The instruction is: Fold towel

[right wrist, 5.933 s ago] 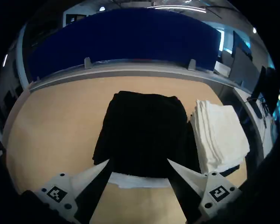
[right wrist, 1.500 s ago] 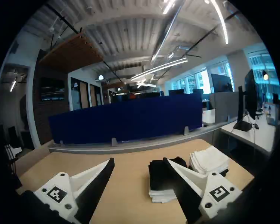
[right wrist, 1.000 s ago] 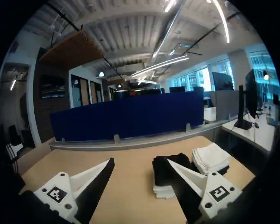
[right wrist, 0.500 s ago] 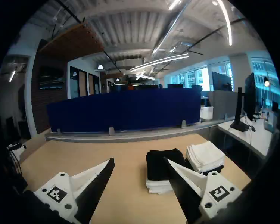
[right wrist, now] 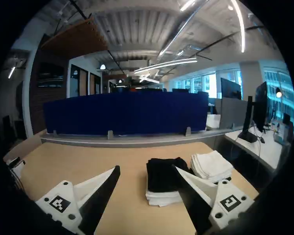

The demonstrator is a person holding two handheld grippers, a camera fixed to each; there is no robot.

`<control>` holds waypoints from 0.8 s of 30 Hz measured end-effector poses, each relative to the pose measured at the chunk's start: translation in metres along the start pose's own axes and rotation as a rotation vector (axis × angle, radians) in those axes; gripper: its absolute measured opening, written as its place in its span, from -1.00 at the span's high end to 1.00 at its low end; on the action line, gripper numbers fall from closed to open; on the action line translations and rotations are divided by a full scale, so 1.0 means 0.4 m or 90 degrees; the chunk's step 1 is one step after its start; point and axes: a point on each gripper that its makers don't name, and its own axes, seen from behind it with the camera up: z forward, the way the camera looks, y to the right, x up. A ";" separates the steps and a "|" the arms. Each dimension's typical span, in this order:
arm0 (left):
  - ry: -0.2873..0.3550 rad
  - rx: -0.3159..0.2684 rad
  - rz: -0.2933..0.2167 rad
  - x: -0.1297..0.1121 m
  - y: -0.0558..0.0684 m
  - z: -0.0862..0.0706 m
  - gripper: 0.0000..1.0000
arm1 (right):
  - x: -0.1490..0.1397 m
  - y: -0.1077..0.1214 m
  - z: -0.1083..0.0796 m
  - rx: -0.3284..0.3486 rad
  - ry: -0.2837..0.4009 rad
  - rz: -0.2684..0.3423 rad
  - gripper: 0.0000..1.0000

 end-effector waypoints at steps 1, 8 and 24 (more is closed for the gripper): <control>0.000 0.003 -0.001 -0.011 -0.003 0.001 -0.83 | 0.002 -0.006 0.004 0.002 0.002 -0.002 -1.00; 0.010 0.009 -0.014 -0.061 0.010 0.000 -0.82 | 0.007 -0.037 0.025 0.020 0.011 -0.014 -1.00; 0.010 0.014 0.020 -0.094 0.011 -0.004 -0.82 | 0.009 -0.017 0.037 0.024 0.017 0.008 -1.00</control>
